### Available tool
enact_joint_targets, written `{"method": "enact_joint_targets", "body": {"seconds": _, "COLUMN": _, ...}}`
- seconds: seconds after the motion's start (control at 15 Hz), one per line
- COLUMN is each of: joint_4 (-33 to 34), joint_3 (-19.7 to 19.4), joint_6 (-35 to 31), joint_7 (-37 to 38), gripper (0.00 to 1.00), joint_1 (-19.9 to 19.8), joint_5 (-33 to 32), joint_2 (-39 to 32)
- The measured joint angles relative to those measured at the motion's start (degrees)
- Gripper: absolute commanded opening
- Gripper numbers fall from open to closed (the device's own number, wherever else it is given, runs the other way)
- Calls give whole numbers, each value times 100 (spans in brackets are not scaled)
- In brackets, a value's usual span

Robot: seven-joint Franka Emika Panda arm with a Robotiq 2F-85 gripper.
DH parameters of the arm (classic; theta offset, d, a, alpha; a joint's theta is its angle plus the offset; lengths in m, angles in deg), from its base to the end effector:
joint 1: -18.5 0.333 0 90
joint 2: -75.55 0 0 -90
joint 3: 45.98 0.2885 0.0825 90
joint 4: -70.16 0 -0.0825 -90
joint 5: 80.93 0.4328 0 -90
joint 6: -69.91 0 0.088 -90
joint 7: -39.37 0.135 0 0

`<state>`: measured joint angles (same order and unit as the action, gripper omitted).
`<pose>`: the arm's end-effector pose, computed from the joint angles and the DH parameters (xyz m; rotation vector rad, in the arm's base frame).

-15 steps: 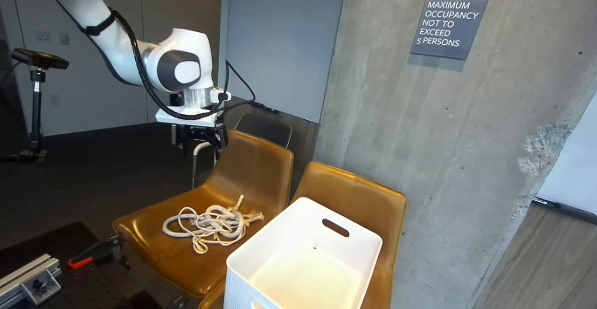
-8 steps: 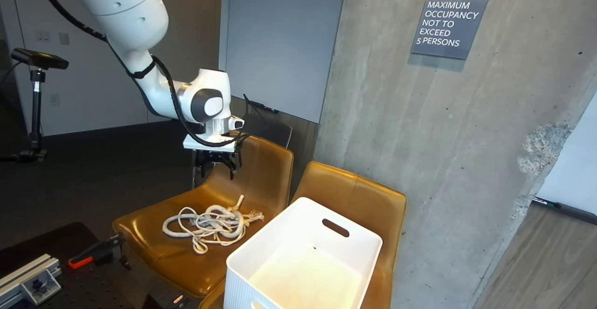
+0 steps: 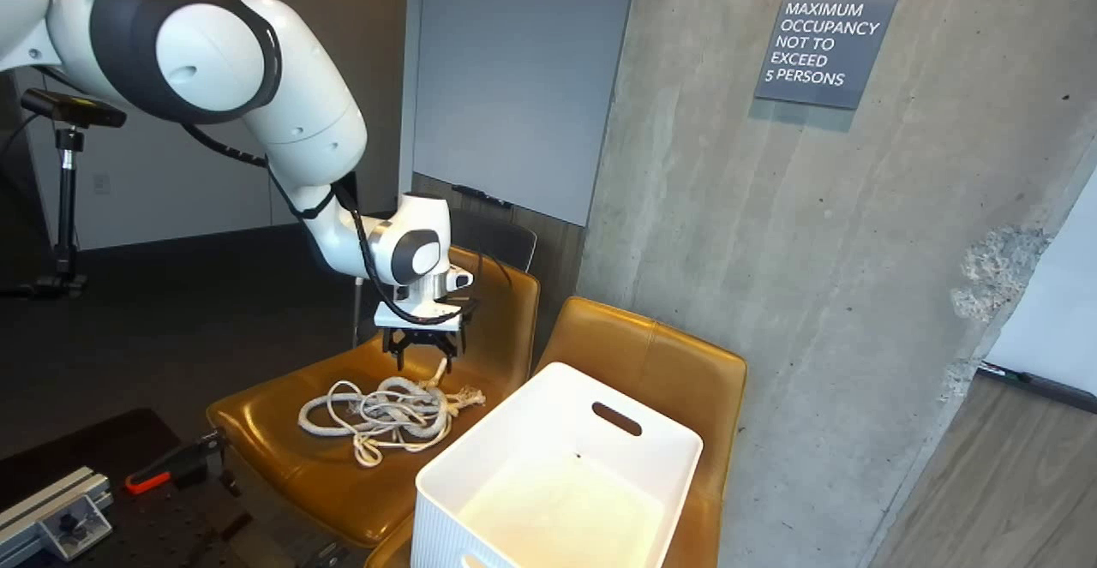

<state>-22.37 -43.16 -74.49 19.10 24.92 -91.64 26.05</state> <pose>0.6894 0.1099 0.0366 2.9035 0.9731 0.0560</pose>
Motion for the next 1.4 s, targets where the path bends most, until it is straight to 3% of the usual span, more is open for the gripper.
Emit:
{"method": "enact_joint_targets", "body": {"seconds": 0.47, "joint_4": 1180, "joint_3": -84, "joint_6": 213, "joint_7": -193, "gripper": 100, "joint_1": -61, "joint_5": -171, "joint_2": -1082}}
{"method": "enact_joint_targets", "body": {"seconds": 0.87, "joint_4": 1717, "joint_3": -103, "joint_6": 483, "joint_7": -232, "gripper": 100, "joint_1": -61, "joint_5": -174, "joint_2": -1713}}
{"method": "enact_joint_targets", "body": {"seconds": 0.93, "joint_4": 1769, "joint_3": -111, "joint_6": 508, "joint_7": -232, "gripper": 75, "joint_1": -62, "joint_5": -174, "joint_2": -1803}}
{"method": "enact_joint_targets", "body": {"seconds": 1.0, "joint_4": 1833, "joint_3": -116, "joint_6": 510, "joint_7": -233, "gripper": 74, "joint_1": -63, "joint_5": -176, "joint_2": -1880}}
{"method": "enact_joint_targets", "body": {"seconds": 1.4, "joint_4": 2029, "joint_3": -117, "joint_6": 613, "joint_7": -233, "gripper": 27, "joint_1": -55, "joint_5": -176, "joint_2": -1987}}
